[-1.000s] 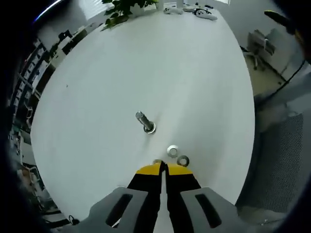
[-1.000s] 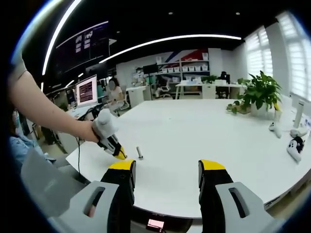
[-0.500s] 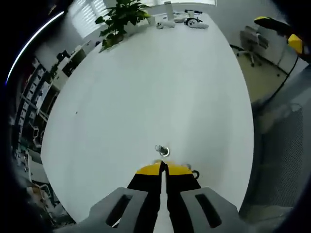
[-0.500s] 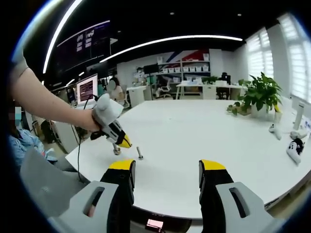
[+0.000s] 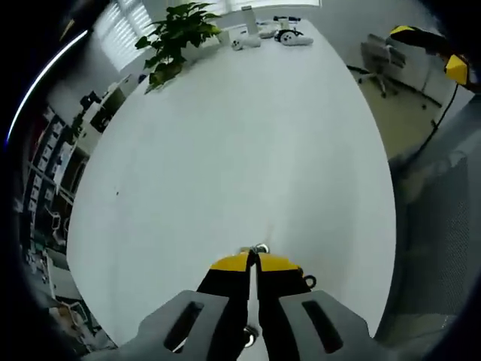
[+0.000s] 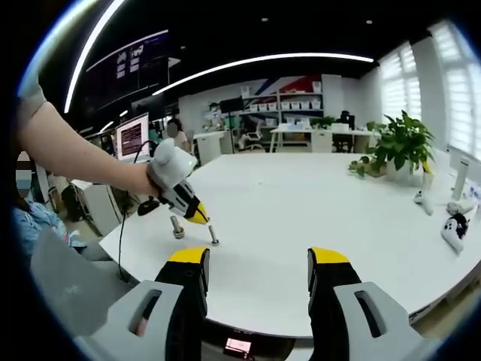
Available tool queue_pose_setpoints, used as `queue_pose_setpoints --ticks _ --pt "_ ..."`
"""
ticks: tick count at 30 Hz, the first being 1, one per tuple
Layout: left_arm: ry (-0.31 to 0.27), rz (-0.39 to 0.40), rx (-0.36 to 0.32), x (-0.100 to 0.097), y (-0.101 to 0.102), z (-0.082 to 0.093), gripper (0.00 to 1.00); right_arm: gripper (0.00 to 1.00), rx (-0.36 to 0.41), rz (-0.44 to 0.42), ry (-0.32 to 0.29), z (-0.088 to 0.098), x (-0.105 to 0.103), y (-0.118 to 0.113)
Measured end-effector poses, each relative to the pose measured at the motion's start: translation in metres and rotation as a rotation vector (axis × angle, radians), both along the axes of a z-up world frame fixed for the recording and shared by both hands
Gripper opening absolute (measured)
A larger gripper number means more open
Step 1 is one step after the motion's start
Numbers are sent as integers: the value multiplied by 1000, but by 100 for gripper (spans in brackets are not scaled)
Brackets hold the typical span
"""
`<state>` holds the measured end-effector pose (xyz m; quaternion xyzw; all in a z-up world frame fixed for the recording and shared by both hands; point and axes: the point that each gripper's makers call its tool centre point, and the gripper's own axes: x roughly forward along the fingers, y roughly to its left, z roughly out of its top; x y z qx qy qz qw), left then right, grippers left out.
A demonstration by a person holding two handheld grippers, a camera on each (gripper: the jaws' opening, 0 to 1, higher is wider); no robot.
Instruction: Place the washer onto the threaded stud by aligning its center hole with the stud, sliding it down to the base, and recovering from edge contact or off-axis alignment until the washer reaches the visible bottom stop.
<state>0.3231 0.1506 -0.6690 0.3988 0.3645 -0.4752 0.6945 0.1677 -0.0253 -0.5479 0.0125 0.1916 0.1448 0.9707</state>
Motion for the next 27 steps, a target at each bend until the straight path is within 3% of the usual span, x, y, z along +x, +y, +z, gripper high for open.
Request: queue_pose_setpoints --ticks 12,27 --pt "32 -7 21 -2 -4 -9 0 55 1 -11 0 0 0 -2" --pt "15 -5 34 1 -3 -12 1 55 1 -23 1 0 0 -5"
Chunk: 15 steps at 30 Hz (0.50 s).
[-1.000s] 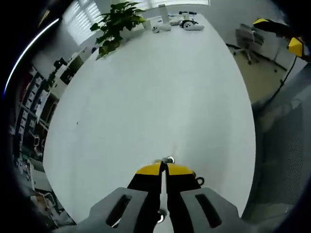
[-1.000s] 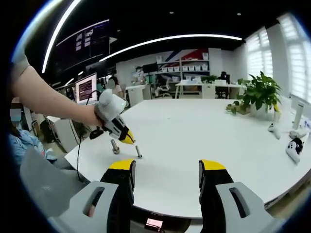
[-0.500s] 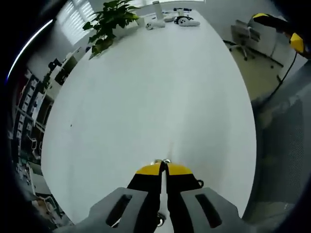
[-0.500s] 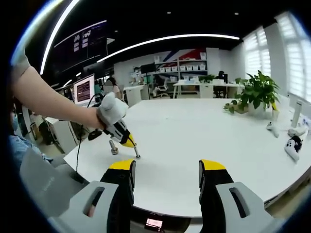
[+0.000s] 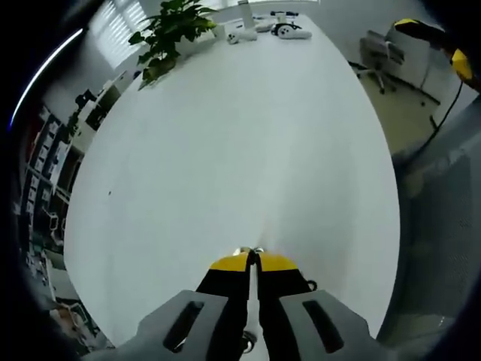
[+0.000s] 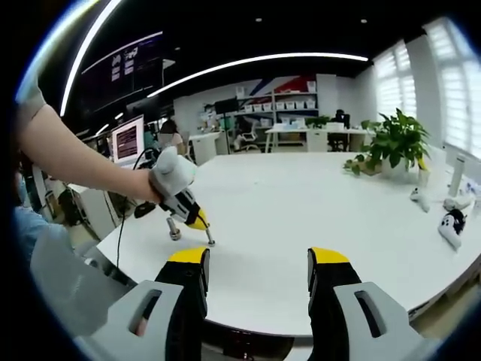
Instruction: Place the washer onto the threaded stud by aligning its center hole with the stud, sliding it down to the base, and recovering from edge contact or off-axis alignment until the washer reaches the visible bottom stop.
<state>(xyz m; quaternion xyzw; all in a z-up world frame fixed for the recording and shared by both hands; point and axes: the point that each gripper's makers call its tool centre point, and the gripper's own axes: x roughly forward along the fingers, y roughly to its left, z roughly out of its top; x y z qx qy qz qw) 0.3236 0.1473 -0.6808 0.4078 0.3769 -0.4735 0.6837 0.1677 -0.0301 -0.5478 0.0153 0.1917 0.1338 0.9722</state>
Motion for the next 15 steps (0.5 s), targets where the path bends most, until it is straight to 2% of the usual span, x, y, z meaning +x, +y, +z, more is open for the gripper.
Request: queue_pose_setpoints --ticks 15 --pt "-7 44 -27 2 5 5 4 55 -3 0 0 0 0 0"
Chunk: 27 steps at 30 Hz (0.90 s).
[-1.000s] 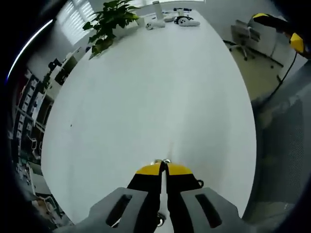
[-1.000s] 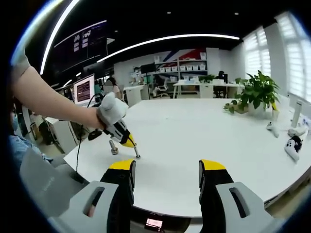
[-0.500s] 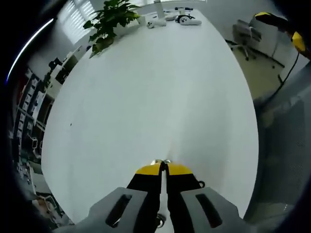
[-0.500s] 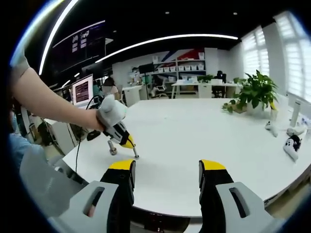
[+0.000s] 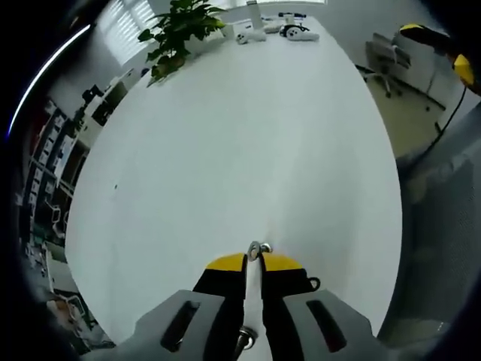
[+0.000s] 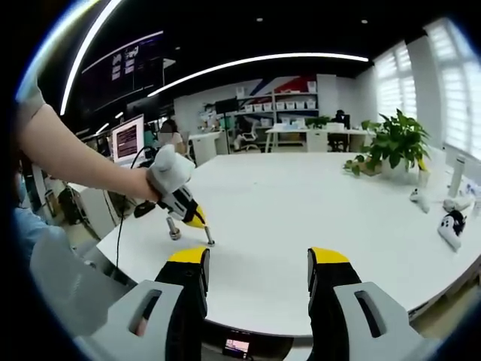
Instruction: Place the washer onto the threaded stud by aligning its center hole with the stud, sliding it down to the base, and recovering from edge contact or off-axis alignment until the washer reaches the visible bottom stop.
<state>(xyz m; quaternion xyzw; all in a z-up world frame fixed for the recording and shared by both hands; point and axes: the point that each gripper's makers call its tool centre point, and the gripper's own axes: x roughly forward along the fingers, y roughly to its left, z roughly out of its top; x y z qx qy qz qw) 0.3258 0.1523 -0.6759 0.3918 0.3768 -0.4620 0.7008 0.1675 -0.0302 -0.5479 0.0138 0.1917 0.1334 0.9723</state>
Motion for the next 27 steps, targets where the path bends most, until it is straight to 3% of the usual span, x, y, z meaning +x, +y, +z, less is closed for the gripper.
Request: queue_pose_setpoints --ticks 10,17,20,27 --pt "-16 -40 19 -7 -4 -5 3 55 2 -1 -2 0 0 0" --pt "-77 -92 27 -6 -10 -1 1 55 2 4 0 0 0 0" --pt "-46 -92 49 -11 -8 -9 1 55 1 9 1 0 0 1" --pt "-38 -54 20 -8 -3 -7 1 55 8 8 2 -1 0 1"
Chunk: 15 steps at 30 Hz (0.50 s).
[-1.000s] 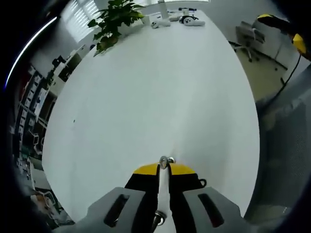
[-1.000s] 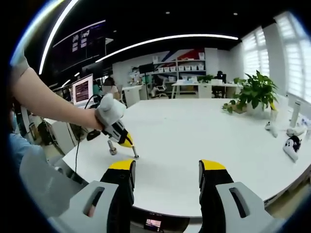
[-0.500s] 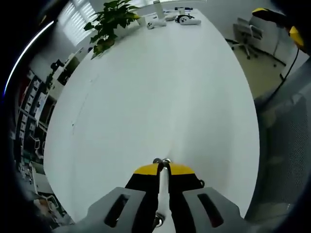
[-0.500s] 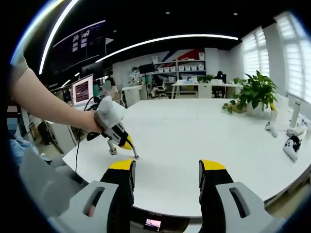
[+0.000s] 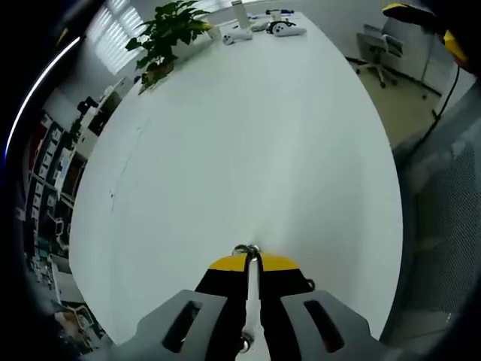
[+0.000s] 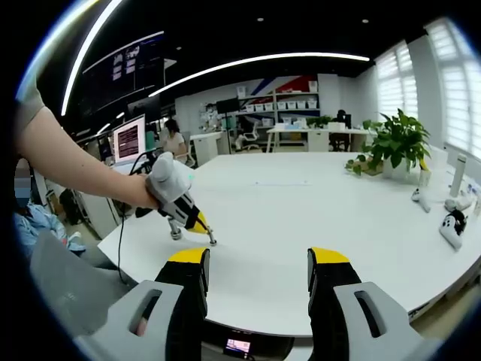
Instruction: Place the washer onto the threaded stud by aligning its center hole with the stud, sliding it down to the base, and recovering from edge contact or off-axis alignment until the washer reaches the visible bottom stop.
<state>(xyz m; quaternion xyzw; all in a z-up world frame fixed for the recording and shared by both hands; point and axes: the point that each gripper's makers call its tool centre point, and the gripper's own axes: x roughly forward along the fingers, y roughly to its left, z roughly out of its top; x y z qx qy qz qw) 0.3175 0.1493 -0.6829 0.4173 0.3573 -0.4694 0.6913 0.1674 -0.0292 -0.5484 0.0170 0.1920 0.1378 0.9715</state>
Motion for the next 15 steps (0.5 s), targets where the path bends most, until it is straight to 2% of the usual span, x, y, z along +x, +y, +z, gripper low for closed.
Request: queue_pose_setpoints --ticks 7,15 --pt "-6 41 -14 7 5 4 1 55 3 4 -1 1 0 1" --pt "-2 59 -15 4 10 5 2 55 4 10 -1 0 0 2"
